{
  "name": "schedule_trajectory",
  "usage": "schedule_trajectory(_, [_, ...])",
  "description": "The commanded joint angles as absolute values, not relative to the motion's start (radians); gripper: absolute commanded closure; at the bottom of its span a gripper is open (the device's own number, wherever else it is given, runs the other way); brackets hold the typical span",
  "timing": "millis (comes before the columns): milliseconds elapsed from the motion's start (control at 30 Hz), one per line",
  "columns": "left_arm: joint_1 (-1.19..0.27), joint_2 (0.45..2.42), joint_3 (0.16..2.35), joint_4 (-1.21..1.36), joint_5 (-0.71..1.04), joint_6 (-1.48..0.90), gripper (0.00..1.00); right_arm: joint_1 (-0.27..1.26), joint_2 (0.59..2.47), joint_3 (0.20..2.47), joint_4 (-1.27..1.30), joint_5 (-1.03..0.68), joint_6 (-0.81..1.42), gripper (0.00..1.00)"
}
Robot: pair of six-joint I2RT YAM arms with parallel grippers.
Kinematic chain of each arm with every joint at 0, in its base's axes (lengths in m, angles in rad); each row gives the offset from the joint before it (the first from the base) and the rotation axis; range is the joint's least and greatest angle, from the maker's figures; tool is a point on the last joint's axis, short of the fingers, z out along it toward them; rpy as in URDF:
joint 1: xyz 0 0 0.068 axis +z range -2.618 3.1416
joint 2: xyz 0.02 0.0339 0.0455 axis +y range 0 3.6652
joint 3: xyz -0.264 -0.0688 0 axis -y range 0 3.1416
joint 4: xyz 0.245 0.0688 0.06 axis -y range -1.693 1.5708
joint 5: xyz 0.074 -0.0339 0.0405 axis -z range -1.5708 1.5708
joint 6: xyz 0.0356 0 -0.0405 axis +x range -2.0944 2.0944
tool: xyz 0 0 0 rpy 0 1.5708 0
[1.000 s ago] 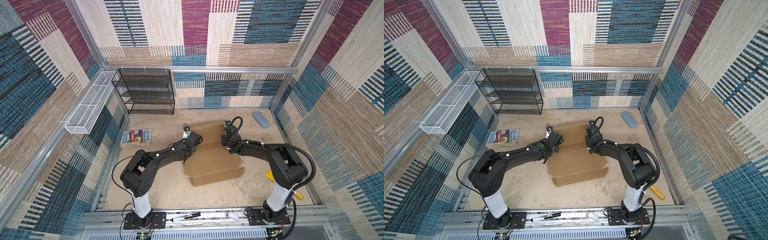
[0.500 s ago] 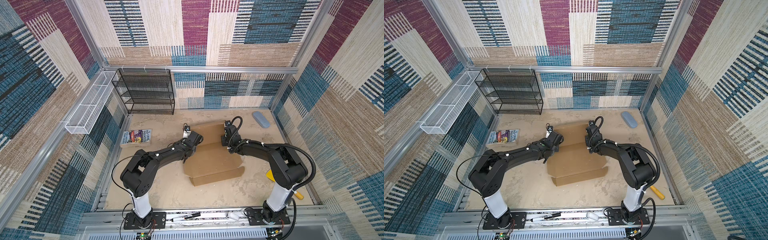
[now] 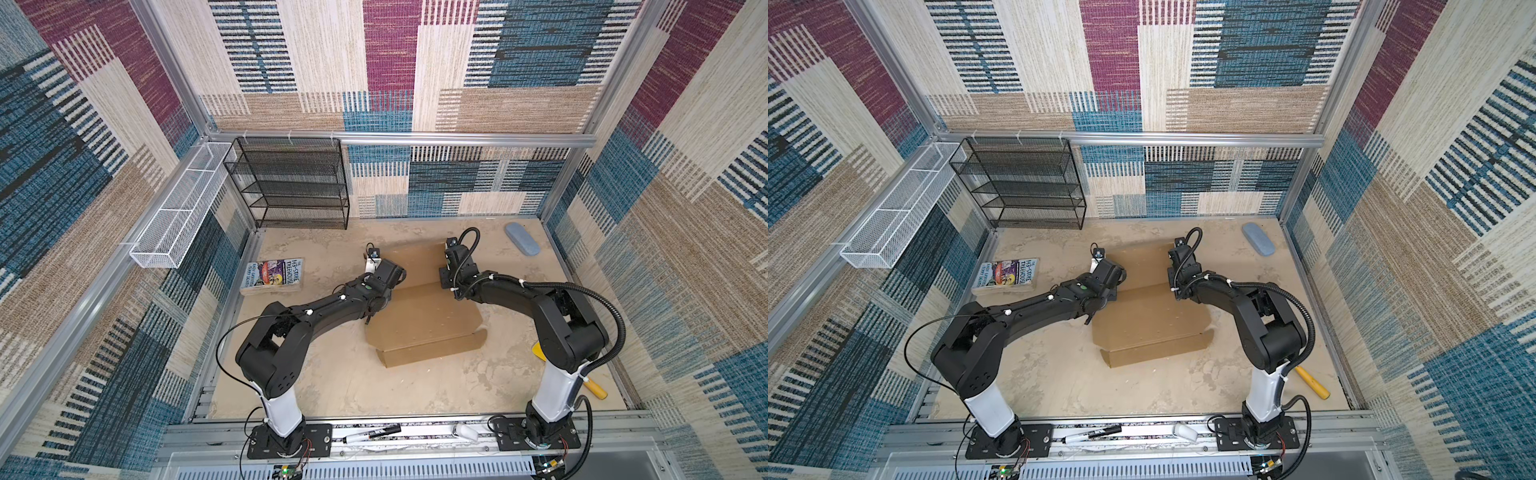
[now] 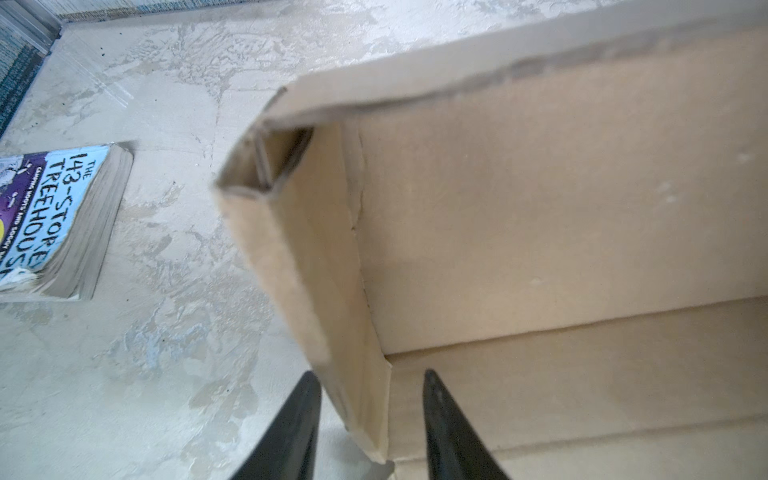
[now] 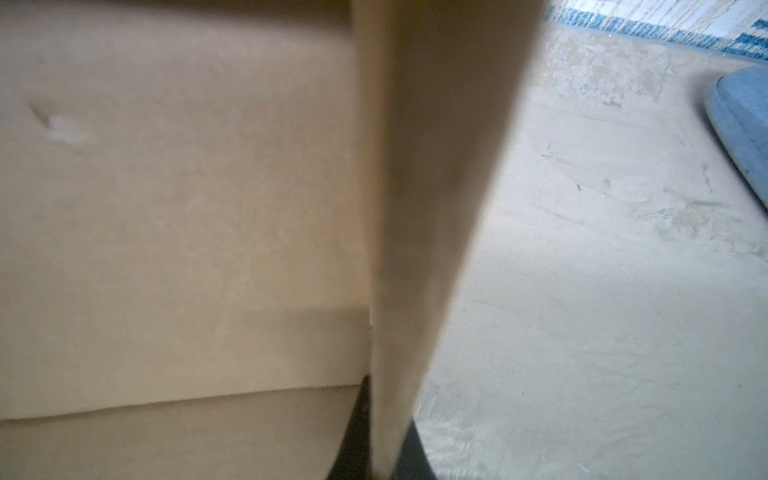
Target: Fold the paper box
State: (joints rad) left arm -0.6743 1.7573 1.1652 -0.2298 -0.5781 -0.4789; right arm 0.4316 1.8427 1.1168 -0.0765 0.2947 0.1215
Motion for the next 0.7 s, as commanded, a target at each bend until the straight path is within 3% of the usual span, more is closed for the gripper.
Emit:
schedule_trajectory(0, [-0.672,1.733,1.174,-0.242,-0.600,-0.459,0.39,0.433,1.857,1.136,-0.164,0.262,0.112,0.93])
schedule_trajectory(667, [-0.648,1.529,1.126,-0.273,-0.581,-0.415,0.37,0.413,1.963,1.381,-0.529,0.145,0.089,0.94])
